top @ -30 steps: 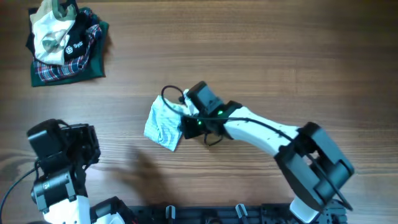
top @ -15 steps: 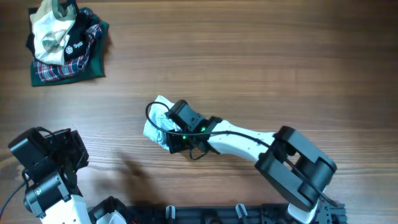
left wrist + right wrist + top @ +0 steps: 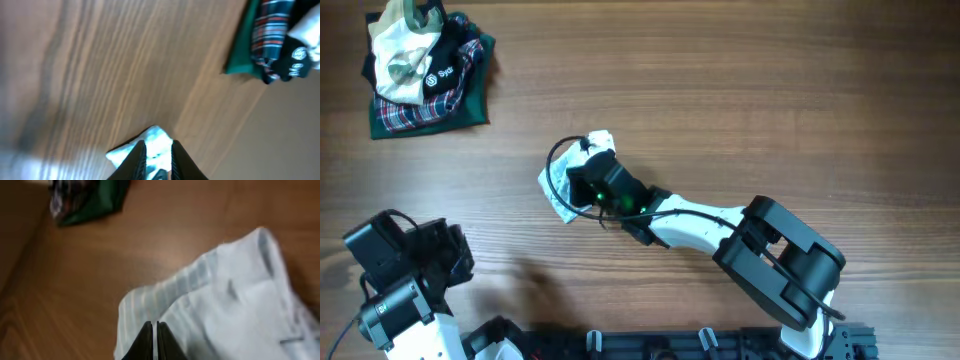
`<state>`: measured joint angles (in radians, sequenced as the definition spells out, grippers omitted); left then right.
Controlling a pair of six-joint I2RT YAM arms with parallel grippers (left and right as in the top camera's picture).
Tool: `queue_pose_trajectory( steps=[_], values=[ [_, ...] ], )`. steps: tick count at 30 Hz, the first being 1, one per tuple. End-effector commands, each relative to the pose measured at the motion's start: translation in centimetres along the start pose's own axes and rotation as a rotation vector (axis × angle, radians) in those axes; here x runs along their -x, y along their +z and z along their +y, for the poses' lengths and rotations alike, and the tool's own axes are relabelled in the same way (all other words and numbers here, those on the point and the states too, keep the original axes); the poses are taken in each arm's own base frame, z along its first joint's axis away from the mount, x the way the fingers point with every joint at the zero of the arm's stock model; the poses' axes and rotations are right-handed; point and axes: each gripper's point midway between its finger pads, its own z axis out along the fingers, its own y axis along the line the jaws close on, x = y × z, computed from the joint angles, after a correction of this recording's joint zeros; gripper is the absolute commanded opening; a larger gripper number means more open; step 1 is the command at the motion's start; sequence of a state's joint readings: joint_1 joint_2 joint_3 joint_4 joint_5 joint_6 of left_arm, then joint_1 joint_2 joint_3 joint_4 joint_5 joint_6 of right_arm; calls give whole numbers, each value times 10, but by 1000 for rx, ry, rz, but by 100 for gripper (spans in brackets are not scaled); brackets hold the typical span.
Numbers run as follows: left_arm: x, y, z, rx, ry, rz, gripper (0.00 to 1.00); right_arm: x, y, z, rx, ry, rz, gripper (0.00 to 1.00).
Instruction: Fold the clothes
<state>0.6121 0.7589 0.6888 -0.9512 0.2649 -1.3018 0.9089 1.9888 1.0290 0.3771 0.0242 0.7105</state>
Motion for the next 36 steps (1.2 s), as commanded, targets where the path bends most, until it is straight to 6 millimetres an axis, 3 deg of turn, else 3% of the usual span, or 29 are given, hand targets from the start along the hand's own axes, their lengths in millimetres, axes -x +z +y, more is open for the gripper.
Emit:
queue_pose_trajectory(
  steps=[1,4,6,8,10,13,14,19,23,26,27,29,31,34,36],
  values=[
    [-8,-1,15,50,65,46,20,21,1,-16,-64,-38,-69,4],
    [-17,-1,13,29,246,103,24,51,-17,-20,-53,-22,-71,4],
    [-24,-2,12,9,335,142,29,79,-42,-26,-34,-23,-65,8],
    [-33,-2,6,-33,442,195,33,105,-74,-39,-34,15,-53,34],
    [-47,-3,-6,-124,610,270,34,121,-113,-54,-11,-5,-11,53],
    [-61,-3,-21,-229,788,334,43,124,-152,-74,6,-21,56,95],
    [-66,-2,-26,-263,844,358,50,120,-164,-82,1,-30,86,99],
    [-125,-2,-60,-471,1143,544,73,93,-174,-98,-43,-74,201,100],
    [-165,-11,-86,-494,1448,562,82,90,-177,-105,-61,-63,219,100],
    [-182,11,-76,-394,1682,564,88,93,-182,-118,-89,-28,216,100],
    [-183,17,-71,-368,1694,582,88,93,-184,-123,-99,-16,218,100],
    [-180,34,-62,-288,1691,603,100,93,-189,-134,-121,13,221,100],
    [-177,43,-55,-230,1636,629,100,92,-194,-144,-138,45,229,100],
    [-175,39,-49,-205,1627,644,100,95,-200,-155,-149,81,225,100],
    [-174,38,-45,-189,1622,654,100,95,-201,-151,-116,90,227,100]
  ],
)
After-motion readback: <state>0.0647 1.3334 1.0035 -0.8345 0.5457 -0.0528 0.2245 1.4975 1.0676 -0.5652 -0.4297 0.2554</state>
